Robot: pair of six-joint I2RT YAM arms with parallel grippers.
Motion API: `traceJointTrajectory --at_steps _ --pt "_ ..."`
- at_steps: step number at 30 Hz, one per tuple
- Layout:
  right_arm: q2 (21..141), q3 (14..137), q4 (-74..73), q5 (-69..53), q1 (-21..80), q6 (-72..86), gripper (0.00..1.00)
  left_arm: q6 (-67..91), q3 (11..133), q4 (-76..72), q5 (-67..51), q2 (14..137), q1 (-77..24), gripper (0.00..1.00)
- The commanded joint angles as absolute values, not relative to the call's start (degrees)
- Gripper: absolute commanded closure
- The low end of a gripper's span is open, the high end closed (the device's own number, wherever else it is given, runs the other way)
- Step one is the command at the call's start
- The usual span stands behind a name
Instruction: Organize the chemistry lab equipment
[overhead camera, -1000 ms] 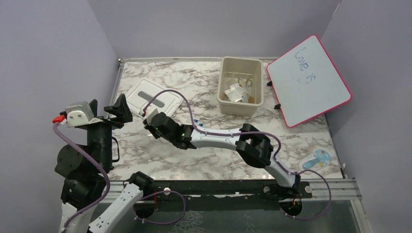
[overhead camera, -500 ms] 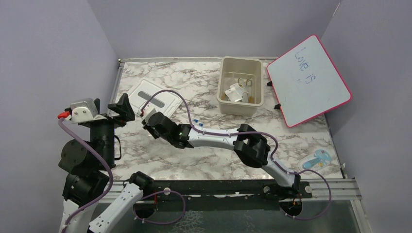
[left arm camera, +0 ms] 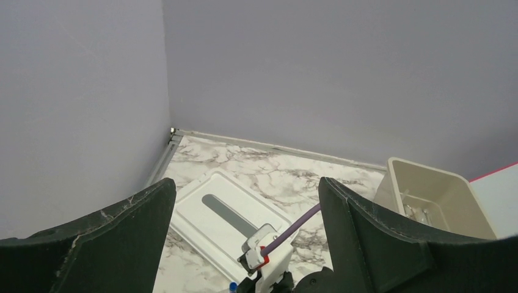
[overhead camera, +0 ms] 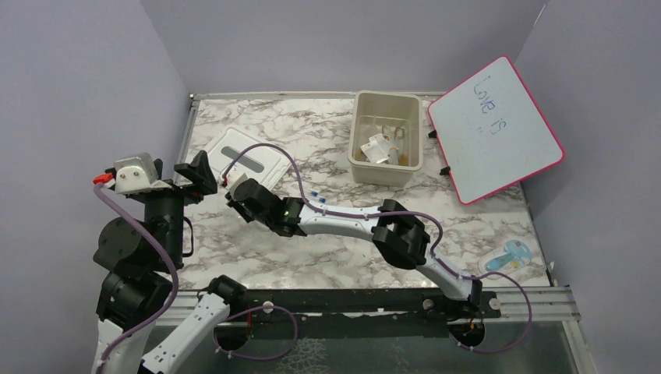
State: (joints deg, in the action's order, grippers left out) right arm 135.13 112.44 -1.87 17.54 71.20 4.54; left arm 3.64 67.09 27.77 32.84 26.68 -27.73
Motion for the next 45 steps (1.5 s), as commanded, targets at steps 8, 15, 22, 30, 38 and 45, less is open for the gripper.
traceJointTrajectory --at_steps 8,15,22,30,38,45 --pt "133.2 104.7 4.06 18.05 71.5 6.5 0.85 4.43 68.4 30.76 33.11 29.87 -27.77 0.11" --pt "129.42 96.14 14.08 17.46 71.54 5.97 0.85 4.56 67.83 30.74 33.48 30.59 -27.77 0.11" --pt "131.38 99.32 11.46 18.55 71.54 6.38 0.83 4.25 67.5 30.46 34.05 30.77 -27.77 0.11" --pt "129.46 100.67 6.47 17.75 71.54 9.93 0.47 3.28 67.39 29.82 33.54 31.74 -27.75 0.11" --pt "120.61 95.66 4.42 14.52 71.55 15.51 0.36 2.26 67.1 29.27 31.34 33.09 -27.77 0.05" --pt "110.75 87.71 0.25 18.81 71.54 17.65 0.36 7.43 66.61 34.27 26.83 35.37 -27.77 0.01"
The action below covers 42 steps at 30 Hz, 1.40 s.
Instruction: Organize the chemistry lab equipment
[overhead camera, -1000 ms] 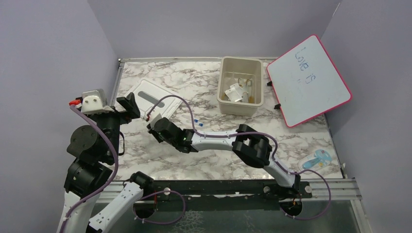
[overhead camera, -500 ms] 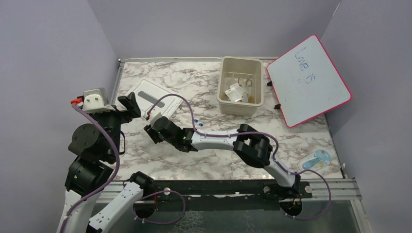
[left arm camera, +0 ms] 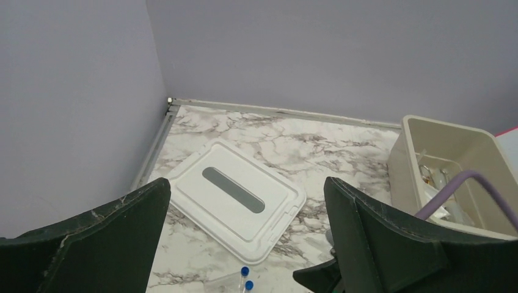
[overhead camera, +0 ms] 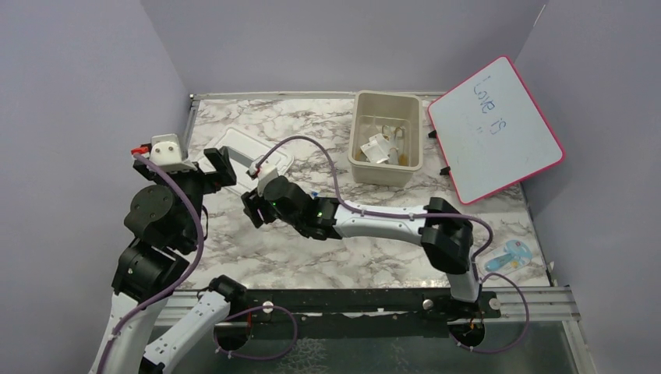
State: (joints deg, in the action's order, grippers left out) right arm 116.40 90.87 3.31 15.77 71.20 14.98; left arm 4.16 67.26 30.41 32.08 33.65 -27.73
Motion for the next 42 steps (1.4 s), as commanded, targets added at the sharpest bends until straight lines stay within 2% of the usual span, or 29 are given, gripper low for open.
traceJointTrajectory --at_steps 1,4,10,14,20,26,30,39,42 --pt "109.61 86.26 -0.64 19.84 71.47 17.91 0.36 8.32 66.42 35.28 25.02 35.73 -27.77 0.01" --pt "106.37 82.38 -5.14 23.46 70.69 19.93 0.36 11.15 64.6 36.53 19.55 36.01 -27.77 0.01" --pt "104.13 75.05 -11.23 18.98 63.81 23.58 0.36 15.67 58.33 35.38 14.13 35.64 -27.77 0.01" --pt "103.89 70.45 -10.77 18.71 60.18 21.87 0.36 17.92 53.52 31.82 8.82 37.63 -27.77 0.01" --pt "104.94 66.88 -6.81 16.35 55.1 14.42 0.36 20.49 46.39 25.28 8.65 39.22 -27.76 0.01" --pt "108.51 66.82 -3.18 7.11 53.08 4.06 0.4 22.74 42.02 20.17 2.64 38.95 -27.77 0.01" --pt "111.66 68.17 -1.53 3.67 51.06 1.82 0.5 23.99 41.03 17.99 1.69 39.89 -27.77 0.01" --pt "119.22 74.4 -6.46 -2.53 48.07 -0.7 0.51 25.22 41.33 16.27 1.93 42.38 -27.77 0.02" --pt "119.75 74.4 -7.35 -5.42 47.68 -3.27 0.58 25.03 41.65 16.93 2.21 42.26 -27.77 0.02"
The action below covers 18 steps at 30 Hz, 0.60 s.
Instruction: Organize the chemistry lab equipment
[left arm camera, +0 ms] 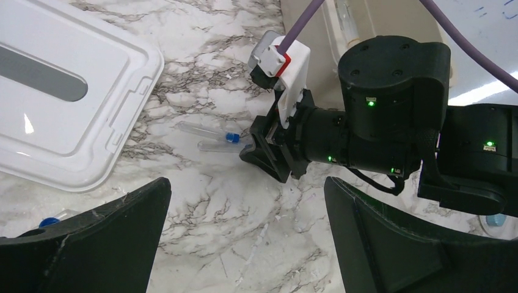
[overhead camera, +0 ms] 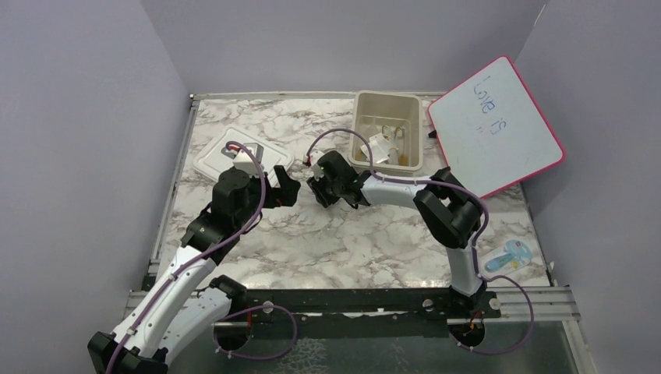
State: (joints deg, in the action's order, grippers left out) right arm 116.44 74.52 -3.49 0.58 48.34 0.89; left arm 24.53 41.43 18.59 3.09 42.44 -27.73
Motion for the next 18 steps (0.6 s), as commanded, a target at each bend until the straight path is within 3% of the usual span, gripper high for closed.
traceJointTrajectory --at_steps 1,9,18 --pt "119.64 74.1 -7.38 -6.51 47.73 -4.46 0.61 25.05 41.67 17.08 2.54 42.11 -27.73 0.02" --pt "116.03 70.37 -8.87 -12.86 47.8 -14.96 0.79 26.64 41.41 19.04 3.7 41.38 -27.77 0.04" --pt "106.71 63.34 -1.55 -12.98 47.81 -14.07 0.81 30.43 40.15 19.83 4.46 40.46 -27.77 0.04"
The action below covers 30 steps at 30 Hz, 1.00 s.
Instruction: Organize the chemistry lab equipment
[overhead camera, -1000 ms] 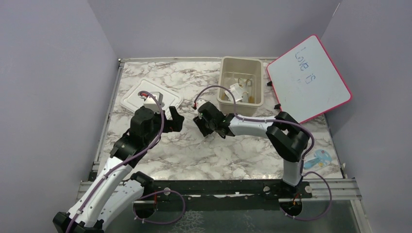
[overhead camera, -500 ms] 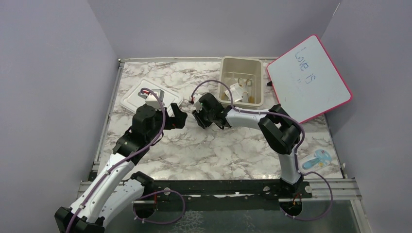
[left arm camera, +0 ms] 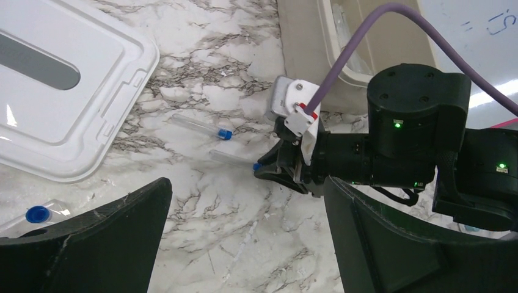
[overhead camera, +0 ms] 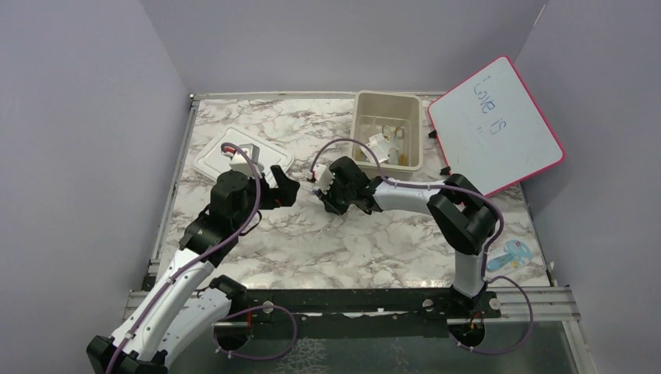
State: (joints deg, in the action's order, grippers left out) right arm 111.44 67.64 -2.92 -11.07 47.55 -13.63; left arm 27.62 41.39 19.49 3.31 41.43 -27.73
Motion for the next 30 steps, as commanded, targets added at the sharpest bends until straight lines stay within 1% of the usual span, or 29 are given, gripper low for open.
traceJointTrajectory --at_steps 1,4,8,12,16,19,22,25,28,30 --pt "105.32 62.24 -0.67 -13.15 47.73 -13.49 0.81 31.36 39.97 19.98 4.52 40.41 -27.77 0.04" --pt "100.44 58.64 5.12 -13.44 47.8 -11.72 0.81 34.33 39.29 20.04 4.0 40.26 -27.73 0.04" --pt "94.84 54.55 10.03 -15.3 47.78 -10.39 0.81 37.73 39.0 19.38 0.26 41.05 -27.77 0.04" --pt "90.3 51.82 13.35 -18.73 47.79 -9.84 0.81 41.75 38.75 17.58 -6.74 42.51 -27.77 0.04" --pt "87.18 50.67 14.2 -22.5 47.75 -9.75 0.81 45.99 37.48 12.62 -12.95 44.02 -27.76 0.04" --pt "85.17 50.33 13.88 -24.92 47.84 -9.82 0.81 47.93 36.83 9.62 -14.84 45.26 -27.75 0.11" --pt "83.08 49.68 13.88 -26.48 47.78 -10.13 0.8 48.95 36.57 9.01 -13.63 46.2 -27.69 0.23" --pt "81.22 48.64 14.53 -27.77 47.68 -10.53 0.8 50.96 34.53 5.07 -12.9 46.23 -27.69 0.31" --pt "79.46 47.62 15.91 -28.75 47.81 -10.51 0.8 52.9 32.48 1.81 -13.26 46.58 -27.69 0.37" --pt "78.56 47.1 16.41 -29.41 47.74 -10.46 0.8 53.21 32.16 1.5 -12.98 46.96 -27.69 0.38"
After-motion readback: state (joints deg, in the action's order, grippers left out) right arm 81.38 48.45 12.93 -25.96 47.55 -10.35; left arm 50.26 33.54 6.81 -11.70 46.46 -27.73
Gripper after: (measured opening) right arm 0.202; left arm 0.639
